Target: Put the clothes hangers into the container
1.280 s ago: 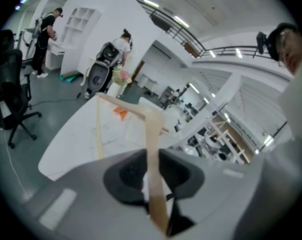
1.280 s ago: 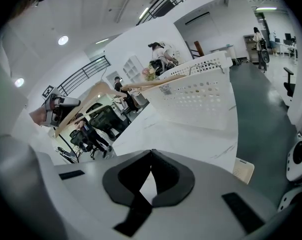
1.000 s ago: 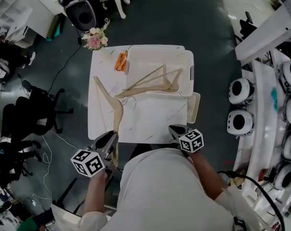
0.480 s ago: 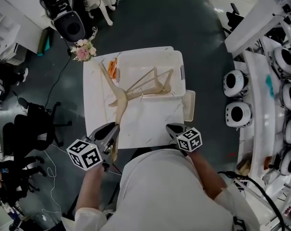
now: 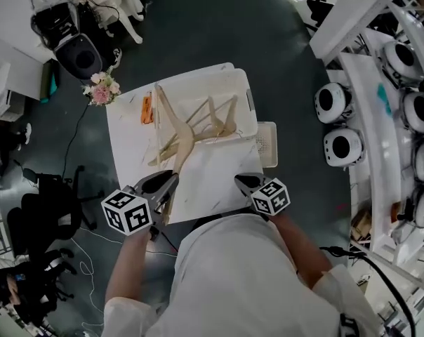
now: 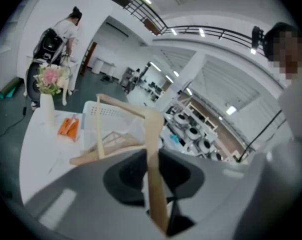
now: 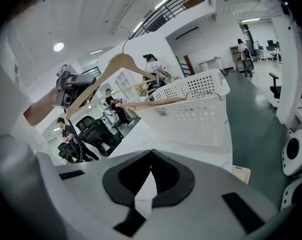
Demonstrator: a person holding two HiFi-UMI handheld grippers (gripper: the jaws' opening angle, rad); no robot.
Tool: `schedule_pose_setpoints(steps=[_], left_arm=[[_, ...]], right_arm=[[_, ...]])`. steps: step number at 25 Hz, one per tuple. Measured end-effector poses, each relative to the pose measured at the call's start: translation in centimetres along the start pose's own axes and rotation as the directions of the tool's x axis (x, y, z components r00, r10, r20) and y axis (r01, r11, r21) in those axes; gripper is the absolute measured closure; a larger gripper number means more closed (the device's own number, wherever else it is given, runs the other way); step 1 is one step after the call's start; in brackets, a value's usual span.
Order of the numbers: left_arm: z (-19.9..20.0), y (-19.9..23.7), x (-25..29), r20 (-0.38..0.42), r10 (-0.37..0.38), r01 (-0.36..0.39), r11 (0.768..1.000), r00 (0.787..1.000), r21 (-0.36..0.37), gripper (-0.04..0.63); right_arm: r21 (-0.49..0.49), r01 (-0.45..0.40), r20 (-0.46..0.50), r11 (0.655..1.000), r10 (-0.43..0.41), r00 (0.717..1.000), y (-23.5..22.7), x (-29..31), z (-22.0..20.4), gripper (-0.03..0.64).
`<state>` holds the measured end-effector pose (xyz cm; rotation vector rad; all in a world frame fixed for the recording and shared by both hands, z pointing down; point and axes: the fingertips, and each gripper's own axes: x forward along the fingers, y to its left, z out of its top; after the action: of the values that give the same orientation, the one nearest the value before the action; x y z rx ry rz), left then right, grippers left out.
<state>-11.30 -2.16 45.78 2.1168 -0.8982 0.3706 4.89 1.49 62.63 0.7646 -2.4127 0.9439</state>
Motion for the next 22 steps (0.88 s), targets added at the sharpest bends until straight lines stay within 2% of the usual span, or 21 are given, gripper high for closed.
schedule_pose_setpoints(steps=[6, 11, 16, 22], left_arm=[[0.1, 0.4, 3.1, -0.102, -0.044, 0.05, 0.997, 0.994, 0.06, 0.52], [-0.1, 0.2, 5.0, -0.19, -0.073, 0.095, 0.989, 0.979, 0.114, 0.52], [-1.0, 0.6, 6.6, -0.288, -0.101, 0.145, 0.98, 0.952, 0.135, 0.52], [-1.6, 1.4, 8.4, -0.409, -0.115, 0.198, 0.966, 0.905, 0.168, 0.518]], right_arm=[[0.019, 0.02, 0.012, 1.0, -0.021, 1.0, 0.1, 0.3, 0.4, 0.615], [0.044, 0.039, 0.027, 0.998, -0.04, 0.999, 0.2, 0.1, 0.5, 0.614], [0.076, 0.06, 0.038, 0.995, -0.063, 0.997, -0.2, 0.0, 0.2, 0.615], [0.119, 0.087, 0.052, 0.989, -0.093, 0.994, -0.6, -0.3, -0.3, 0.615]])
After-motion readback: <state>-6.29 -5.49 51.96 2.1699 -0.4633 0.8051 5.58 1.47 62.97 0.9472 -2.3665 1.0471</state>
